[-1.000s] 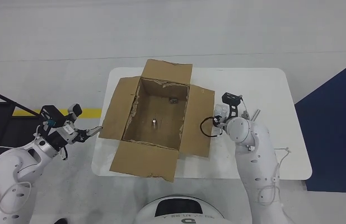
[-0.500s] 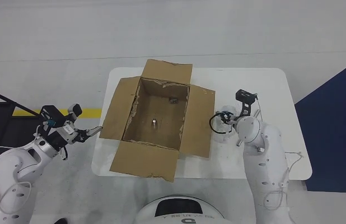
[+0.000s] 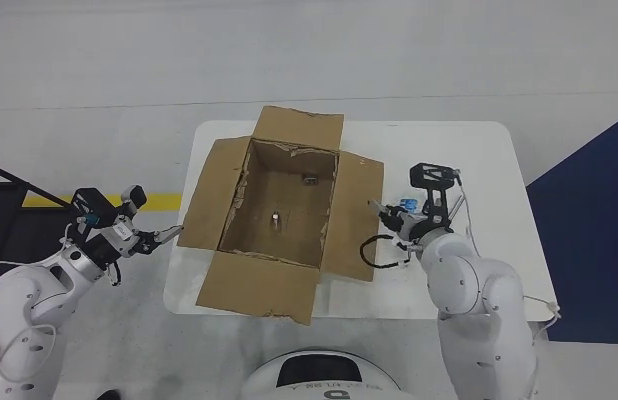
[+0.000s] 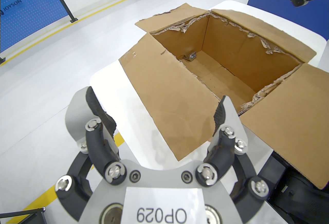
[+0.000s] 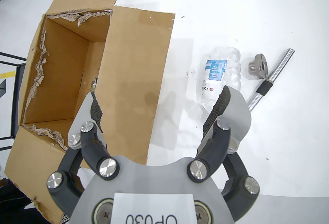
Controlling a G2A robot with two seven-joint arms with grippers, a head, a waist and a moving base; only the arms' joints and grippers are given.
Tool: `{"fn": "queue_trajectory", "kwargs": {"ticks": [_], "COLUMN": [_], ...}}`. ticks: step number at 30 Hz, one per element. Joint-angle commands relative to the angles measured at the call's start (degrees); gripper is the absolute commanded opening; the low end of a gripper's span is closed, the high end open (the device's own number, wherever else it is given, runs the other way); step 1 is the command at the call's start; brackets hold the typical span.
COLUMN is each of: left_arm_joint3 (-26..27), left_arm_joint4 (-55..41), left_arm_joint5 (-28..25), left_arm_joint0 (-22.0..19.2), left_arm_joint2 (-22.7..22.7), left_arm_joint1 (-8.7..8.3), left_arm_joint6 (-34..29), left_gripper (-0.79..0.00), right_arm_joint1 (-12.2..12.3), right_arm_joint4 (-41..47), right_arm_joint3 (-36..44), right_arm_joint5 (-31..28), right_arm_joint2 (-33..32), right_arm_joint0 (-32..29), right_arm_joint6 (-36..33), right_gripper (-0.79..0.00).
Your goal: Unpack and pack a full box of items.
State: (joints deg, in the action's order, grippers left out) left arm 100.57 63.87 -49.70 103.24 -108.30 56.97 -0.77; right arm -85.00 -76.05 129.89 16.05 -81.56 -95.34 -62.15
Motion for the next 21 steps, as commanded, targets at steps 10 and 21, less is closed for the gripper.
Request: {"fn": "queue_trajectory", "kwargs": {"ticks": [10,21], "left_arm_joint3": [0.0,0.0], "left_arm_joint4": [0.0,0.0], "left_arm_joint5": [0.0,0.0], "left_arm_joint0": [0.0,0.0], "left_arm_joint2": [0.0,0.0], "left_arm_joint1": [0.0,0.0], "left_arm_joint6": [0.0,0.0], "left_gripper": [0.0,0.0], "right_arm_joint1": [0.11,-2.91], "right_arm_joint4": [-0.98,-11.24], "right_arm_joint3": [0.54,-19.36], "right_arm_joint5": [-5.51,-3.81], "right_arm_joint2": [5.63,29.43], "right_arm_joint0": [1.11,22.7], "right_arm_joint6": [5.0,-1.85], "right_gripper": [0.0,0.0]}}
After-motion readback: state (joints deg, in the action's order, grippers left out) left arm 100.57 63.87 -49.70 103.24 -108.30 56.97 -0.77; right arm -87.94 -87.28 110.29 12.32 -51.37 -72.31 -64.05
